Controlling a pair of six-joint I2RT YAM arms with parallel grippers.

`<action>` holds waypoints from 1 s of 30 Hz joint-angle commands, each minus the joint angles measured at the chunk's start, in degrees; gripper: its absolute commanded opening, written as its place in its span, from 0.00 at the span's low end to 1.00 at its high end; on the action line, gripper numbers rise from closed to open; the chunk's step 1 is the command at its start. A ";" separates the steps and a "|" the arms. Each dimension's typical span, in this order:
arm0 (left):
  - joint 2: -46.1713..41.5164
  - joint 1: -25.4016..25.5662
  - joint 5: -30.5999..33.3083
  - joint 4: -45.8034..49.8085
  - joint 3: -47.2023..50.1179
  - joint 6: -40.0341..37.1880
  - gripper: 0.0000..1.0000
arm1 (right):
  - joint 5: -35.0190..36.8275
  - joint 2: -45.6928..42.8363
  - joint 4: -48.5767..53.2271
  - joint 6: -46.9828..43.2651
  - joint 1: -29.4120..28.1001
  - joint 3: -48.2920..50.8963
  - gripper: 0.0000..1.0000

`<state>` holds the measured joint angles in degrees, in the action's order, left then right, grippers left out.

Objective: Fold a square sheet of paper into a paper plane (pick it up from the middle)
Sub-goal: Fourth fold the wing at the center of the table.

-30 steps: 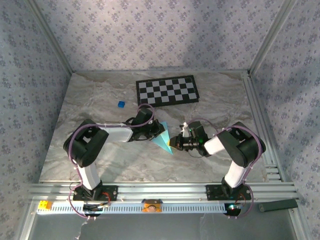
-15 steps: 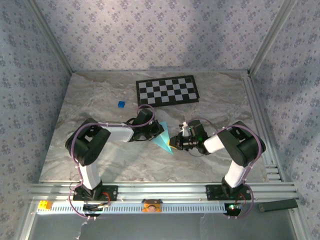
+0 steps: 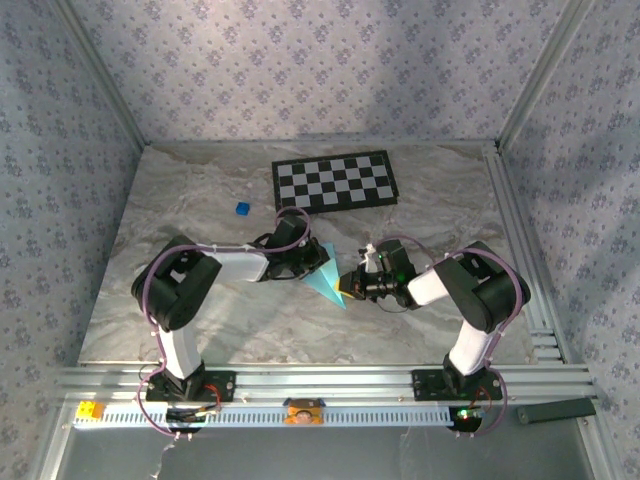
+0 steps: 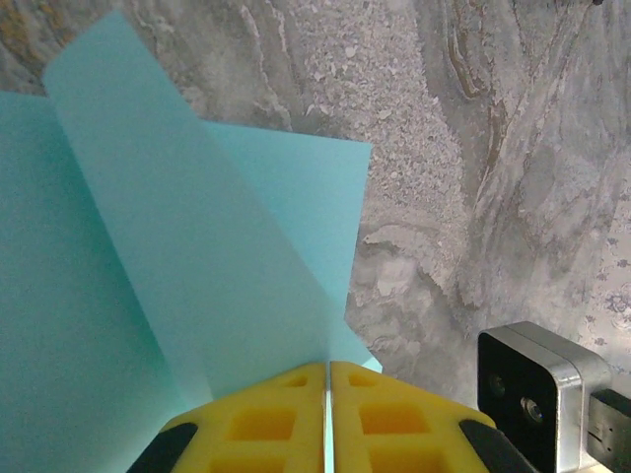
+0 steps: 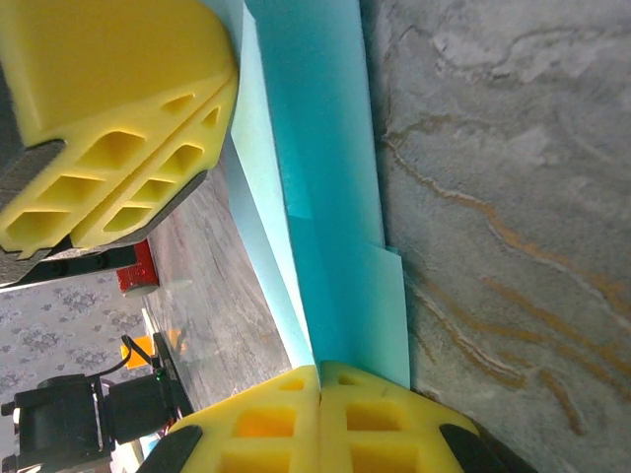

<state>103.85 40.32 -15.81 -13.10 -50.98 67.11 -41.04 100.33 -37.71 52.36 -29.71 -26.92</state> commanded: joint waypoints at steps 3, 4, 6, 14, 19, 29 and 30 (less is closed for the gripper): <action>1.52 0.69 0.43 1.42 -1.65 -0.84 0.09 | 5.44 3.29 6.26 0.36 0.36 0.73 0.00; 1.64 0.69 0.35 1.50 -1.67 -0.83 0.09 | 5.48 3.38 6.25 0.44 0.36 0.73 0.00; 1.96 0.73 0.30 1.43 -1.75 -0.80 0.09 | 5.56 3.46 6.19 0.64 0.36 0.77 0.00; 3.02 0.87 0.33 2.28 -2.42 -0.95 0.09 | 5.55 3.77 6.25 0.90 0.45 0.82 0.00; 3.63 0.89 0.27 3.36 -3.07 -1.43 0.09 | 5.58 3.99 6.40 0.97 0.54 0.64 0.00; 5.22 0.90 0.78 5.12 -3.35 -1.54 0.09 | 5.09 4.17 7.10 1.08 0.66 0.27 0.00; 5.31 0.83 0.78 5.19 -3.47 -1.67 0.09 | 5.01 4.08 7.18 1.08 0.62 0.20 0.00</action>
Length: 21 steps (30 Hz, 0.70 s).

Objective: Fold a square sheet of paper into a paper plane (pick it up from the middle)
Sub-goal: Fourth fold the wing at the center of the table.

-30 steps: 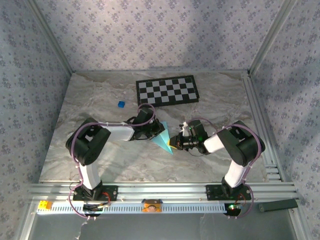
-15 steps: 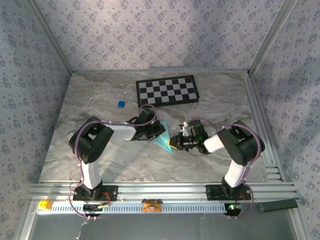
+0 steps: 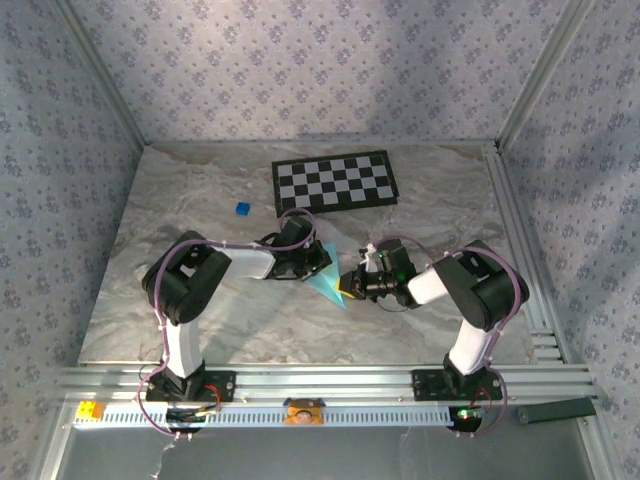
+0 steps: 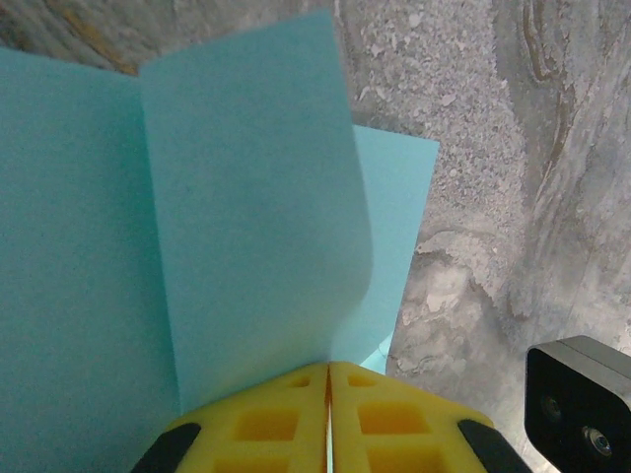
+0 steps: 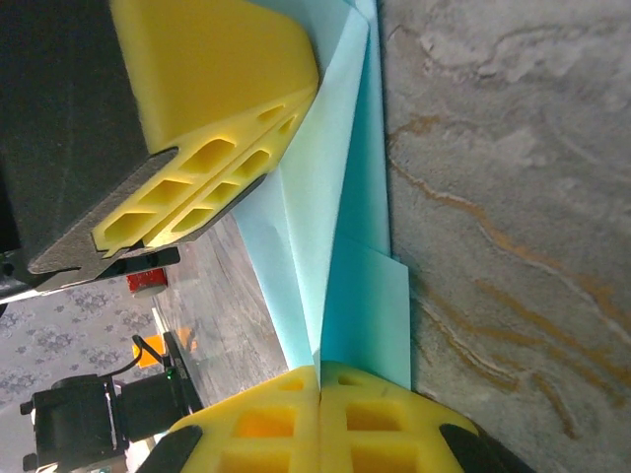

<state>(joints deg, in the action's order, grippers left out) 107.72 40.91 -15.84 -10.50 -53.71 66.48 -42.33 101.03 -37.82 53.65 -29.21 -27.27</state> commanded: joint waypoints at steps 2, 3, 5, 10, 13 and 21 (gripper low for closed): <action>1.78 0.30 0.58 3.14 -1.19 -1.47 0.09 | 6.29 3.21 7.27 -0.17 0.12 0.63 0.00; 1.86 0.33 0.39 3.12 -1.38 -1.65 0.09 | 6.29 3.05 7.36 -0.21 0.12 0.66 0.00; 1.96 0.32 0.37 3.37 -1.46 -1.73 0.09 | 6.28 2.73 7.53 -0.25 0.21 0.68 0.00; 2.23 0.38 0.50 4.65 -1.27 -2.12 0.08 | 5.85 0.82 8.82 -0.39 0.20 0.46 0.03; 2.24 0.32 0.61 4.31 -0.71 -1.96 0.08 | 5.76 -0.89 11.63 -1.80 0.04 0.10 0.06; 2.43 0.57 0.45 3.90 -0.74 -1.83 0.08 | 5.63 -4.18 18.68 -5.53 -0.38 -0.23 0.13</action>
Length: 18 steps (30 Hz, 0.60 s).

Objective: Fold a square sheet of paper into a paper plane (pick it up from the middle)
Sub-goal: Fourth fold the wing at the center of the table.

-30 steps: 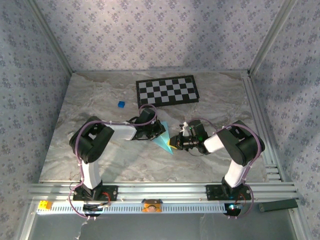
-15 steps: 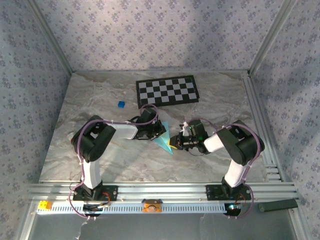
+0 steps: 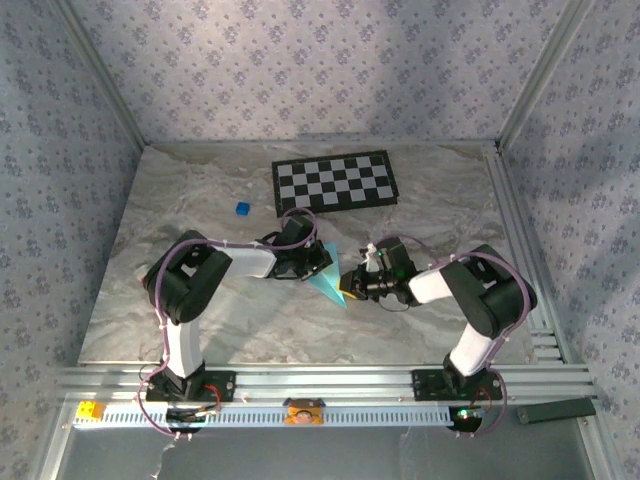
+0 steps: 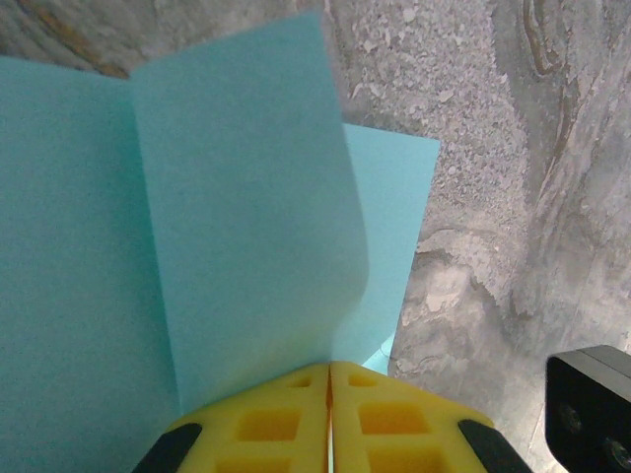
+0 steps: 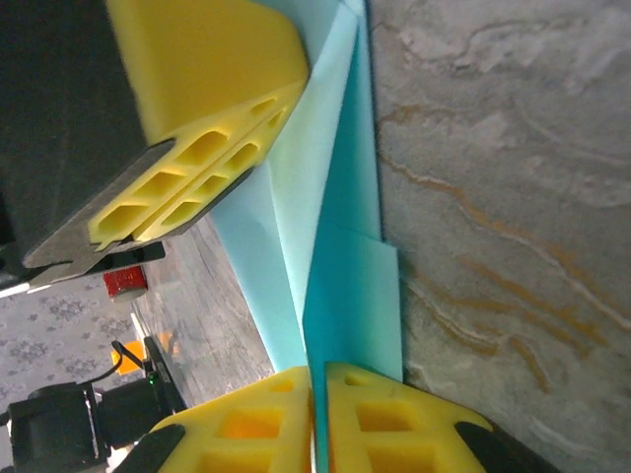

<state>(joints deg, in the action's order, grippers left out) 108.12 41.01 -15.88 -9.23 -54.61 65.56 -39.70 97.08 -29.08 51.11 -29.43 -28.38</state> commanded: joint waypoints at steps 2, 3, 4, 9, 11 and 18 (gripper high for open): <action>2.10 0.45 0.41 2.56 0.10 -0.95 0.08 | 2.72 -0.52 11.55 -4.01 -0.41 0.54 0.14; 2.18 0.47 0.37 2.57 0.03 -0.83 0.08 | 2.62 -0.57 12.41 -4.64 -0.64 0.24 0.15; 2.14 0.51 0.42 2.56 0.04 -0.82 0.08 | 2.53 -0.51 13.16 -5.04 -0.83 0.07 0.15; 2.27 0.59 0.40 2.55 -0.03 -0.81 0.08 | 2.28 0.27 16.23 -6.44 -1.58 -0.53 0.14; 2.36 0.63 0.41 2.55 0.11 -0.85 0.08 | 2.12 0.37 16.37 -6.53 -1.77 -0.21 0.10; 2.71 0.57 0.55 2.31 0.08 -0.47 0.08 | 0.60 1.05 17.51 -7.46 -2.02 -0.02 0.08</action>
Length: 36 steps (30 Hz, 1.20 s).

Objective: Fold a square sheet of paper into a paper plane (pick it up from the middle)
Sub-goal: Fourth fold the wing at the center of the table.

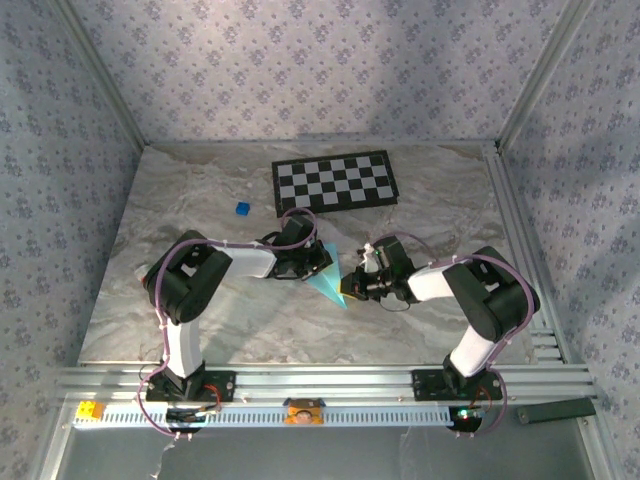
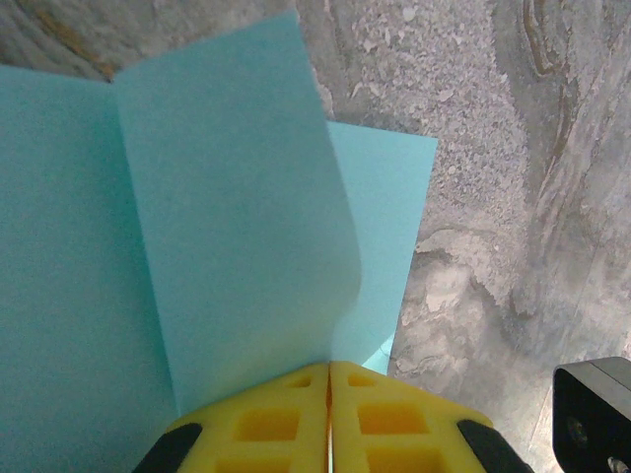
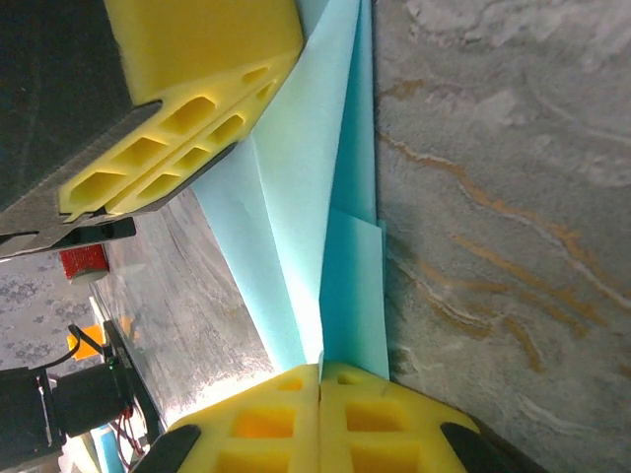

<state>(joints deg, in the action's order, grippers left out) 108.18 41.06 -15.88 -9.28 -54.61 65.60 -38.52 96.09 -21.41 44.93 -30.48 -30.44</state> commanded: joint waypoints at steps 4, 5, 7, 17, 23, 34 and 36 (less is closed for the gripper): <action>2.65 0.59 0.54 2.51 0.07 -0.54 0.08 | 0.02 0.03 12.53 -1.91 -1.15 1.87 0.14; 2.60 0.51 0.59 2.51 0.08 -0.55 0.08 | 0.41 -0.54 13.91 -2.48 -1.04 1.79 0.14; 2.63 0.59 0.50 2.51 0.13 -0.43 0.08 | 1.16 -1.69 15.20 -2.77 -1.15 2.31 0.15; 2.64 0.59 0.48 2.43 0.21 -0.40 0.08 | 2.54 -1.88 16.01 -3.67 -1.16 3.66 0.07; 2.40 0.61 0.65 2.69 0.31 -0.47 0.07 | 1.12 -3.24 16.24 -3.84 -0.81 3.85 0.11; 2.52 0.55 0.77 3.04 0.27 -0.48 0.07 | 1.04 -4.22 19.85 -6.60 -0.72 4.07 0.09; 2.52 0.54 0.76 3.10 0.15 -0.40 0.07 | 0.65 -3.49 19.59 -6.60 -0.62 4.16 0.06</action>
<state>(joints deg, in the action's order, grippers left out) 108.53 41.28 -16.29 -10.17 -54.61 65.60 -37.63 90.32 -10.74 39.42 -31.00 -28.75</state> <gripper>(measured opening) 0.076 0.071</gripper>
